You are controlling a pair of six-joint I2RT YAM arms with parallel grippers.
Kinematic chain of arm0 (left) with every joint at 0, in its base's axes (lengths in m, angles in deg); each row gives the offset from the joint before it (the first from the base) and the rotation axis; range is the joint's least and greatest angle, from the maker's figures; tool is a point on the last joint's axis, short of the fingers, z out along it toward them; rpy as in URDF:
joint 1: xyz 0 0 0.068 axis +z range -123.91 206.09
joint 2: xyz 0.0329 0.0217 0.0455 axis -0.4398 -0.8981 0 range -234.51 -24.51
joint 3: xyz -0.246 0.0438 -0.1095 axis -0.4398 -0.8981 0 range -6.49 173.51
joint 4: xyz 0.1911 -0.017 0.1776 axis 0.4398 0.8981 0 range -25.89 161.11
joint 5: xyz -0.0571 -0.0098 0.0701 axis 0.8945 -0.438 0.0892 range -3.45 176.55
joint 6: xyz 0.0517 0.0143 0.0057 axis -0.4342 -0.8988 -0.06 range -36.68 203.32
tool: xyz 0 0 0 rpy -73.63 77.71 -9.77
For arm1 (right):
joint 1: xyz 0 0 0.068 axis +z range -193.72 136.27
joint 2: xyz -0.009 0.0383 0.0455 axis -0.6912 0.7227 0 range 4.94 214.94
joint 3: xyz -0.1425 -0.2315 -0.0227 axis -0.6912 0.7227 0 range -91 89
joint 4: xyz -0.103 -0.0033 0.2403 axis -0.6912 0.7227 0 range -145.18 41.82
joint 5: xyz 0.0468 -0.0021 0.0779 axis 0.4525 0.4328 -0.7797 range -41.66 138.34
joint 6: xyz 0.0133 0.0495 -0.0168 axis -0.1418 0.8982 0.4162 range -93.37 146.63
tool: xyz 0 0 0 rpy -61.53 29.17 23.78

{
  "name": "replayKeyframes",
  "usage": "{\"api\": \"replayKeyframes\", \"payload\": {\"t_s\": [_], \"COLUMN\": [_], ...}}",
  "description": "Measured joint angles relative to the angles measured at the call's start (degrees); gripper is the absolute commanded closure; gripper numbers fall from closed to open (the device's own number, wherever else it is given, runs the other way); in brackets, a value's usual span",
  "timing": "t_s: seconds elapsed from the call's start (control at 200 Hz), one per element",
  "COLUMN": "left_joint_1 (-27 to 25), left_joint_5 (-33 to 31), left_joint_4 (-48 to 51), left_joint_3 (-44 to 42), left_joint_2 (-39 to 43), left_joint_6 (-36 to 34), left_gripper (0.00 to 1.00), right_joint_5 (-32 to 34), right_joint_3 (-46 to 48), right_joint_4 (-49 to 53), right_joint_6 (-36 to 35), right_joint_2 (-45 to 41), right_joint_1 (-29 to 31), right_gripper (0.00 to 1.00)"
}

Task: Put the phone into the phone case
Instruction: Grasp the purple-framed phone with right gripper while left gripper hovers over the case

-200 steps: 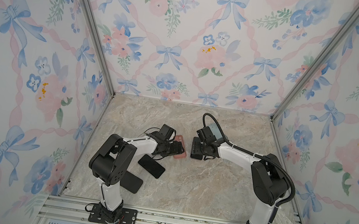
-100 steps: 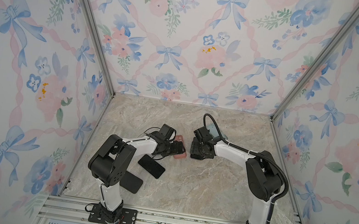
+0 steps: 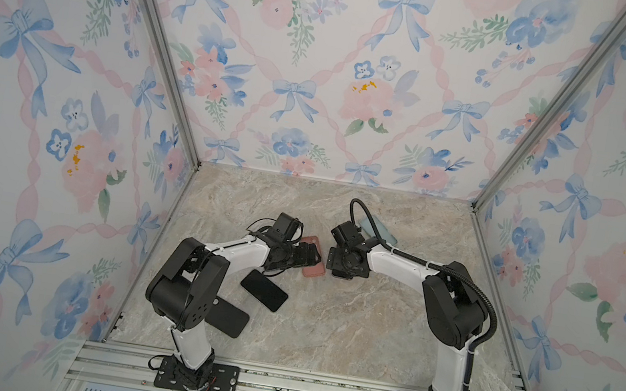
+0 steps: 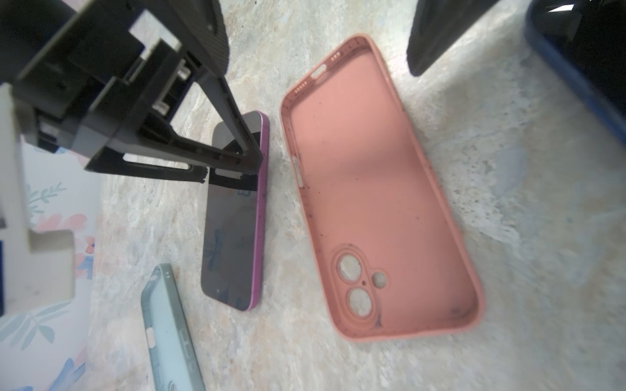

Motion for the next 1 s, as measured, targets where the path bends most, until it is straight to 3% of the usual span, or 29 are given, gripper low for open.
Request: {"api": "replayKeyframes", "payload": {"t_s": [0.21, 0.695, 1.0], "left_joint_1": [0.35, 1.33, 1.33], "left_joint_5": [-0.02, 1.18, 6.03], "left_joint_4": [0.42, 1.11, 1.11], "left_joint_3": [0.02, 4.79, 15.08], "left_joint_2": [0.20, -0.15, -9.81], "left_joint_6": [-0.22, -1.11, -1.20], "left_gripper": [0.15, 0.16, 0.23], "right_joint_5": [1.09, 2.23, -2.34], "right_joint_3": [-1.88, 0.17, 8.52], "right_joint_4": [1.70, 0.11, -8.81], "right_joint_6": [0.46, -1.27, -6.49], "right_joint_2": [2.16, 1.36, -3.72], "right_joint_1": [0.17, 0.39, -1.51], "right_gripper": [0.11, 0.27, 0.34]}}
